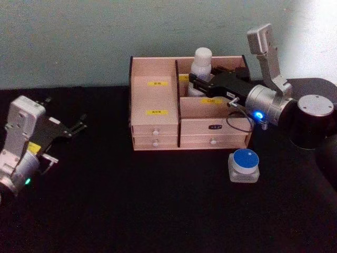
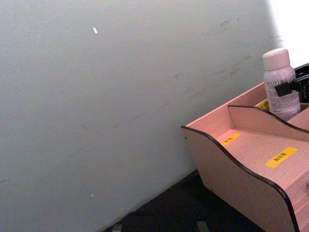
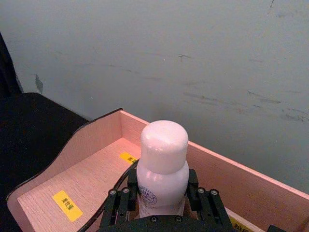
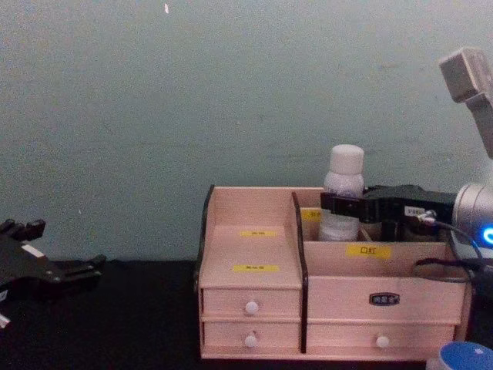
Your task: Pick up the facial cleanser and watermelon frost from the table and place them into the tiered storage box.
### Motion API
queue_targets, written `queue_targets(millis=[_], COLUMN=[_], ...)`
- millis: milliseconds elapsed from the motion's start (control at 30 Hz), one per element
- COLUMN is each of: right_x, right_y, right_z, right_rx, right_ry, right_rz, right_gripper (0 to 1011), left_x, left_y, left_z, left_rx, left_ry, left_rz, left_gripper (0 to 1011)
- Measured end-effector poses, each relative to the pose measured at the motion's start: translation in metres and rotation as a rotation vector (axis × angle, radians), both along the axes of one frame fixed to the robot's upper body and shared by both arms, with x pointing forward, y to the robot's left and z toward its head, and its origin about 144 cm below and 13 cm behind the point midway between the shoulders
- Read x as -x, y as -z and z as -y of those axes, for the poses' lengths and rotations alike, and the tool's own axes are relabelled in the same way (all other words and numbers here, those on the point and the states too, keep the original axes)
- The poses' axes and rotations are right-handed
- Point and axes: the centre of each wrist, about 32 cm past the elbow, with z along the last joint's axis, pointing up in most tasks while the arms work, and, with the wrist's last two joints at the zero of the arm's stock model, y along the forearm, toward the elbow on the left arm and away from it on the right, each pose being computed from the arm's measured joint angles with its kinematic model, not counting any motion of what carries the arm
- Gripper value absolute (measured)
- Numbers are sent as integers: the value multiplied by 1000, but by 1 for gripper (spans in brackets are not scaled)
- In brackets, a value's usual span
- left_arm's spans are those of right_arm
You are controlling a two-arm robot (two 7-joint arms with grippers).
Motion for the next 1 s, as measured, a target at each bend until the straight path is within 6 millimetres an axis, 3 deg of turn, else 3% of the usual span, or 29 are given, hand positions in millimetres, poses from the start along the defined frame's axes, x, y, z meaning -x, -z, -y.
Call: queue_targets(millis=[467,800,900,1000], right_x=[0,0,0,0], right_y=[-1,-1,-1,-1], right_z=[0,0,0,0], right_rx=[-3,-4,-5,-5], right_ry=[-1,0,0,0], right_rz=[2,3,3,3], right_gripper=[613,942,1002,1000], left_x=[0,0,0,0], left_y=[0,0,0,0], left_z=[0,0,0,0], left_rx=[0,0,0,0], left_ry=[0,0,0,0], left_rz=[0,0,0,0], left_gripper=[1001,1001,1001,1001])
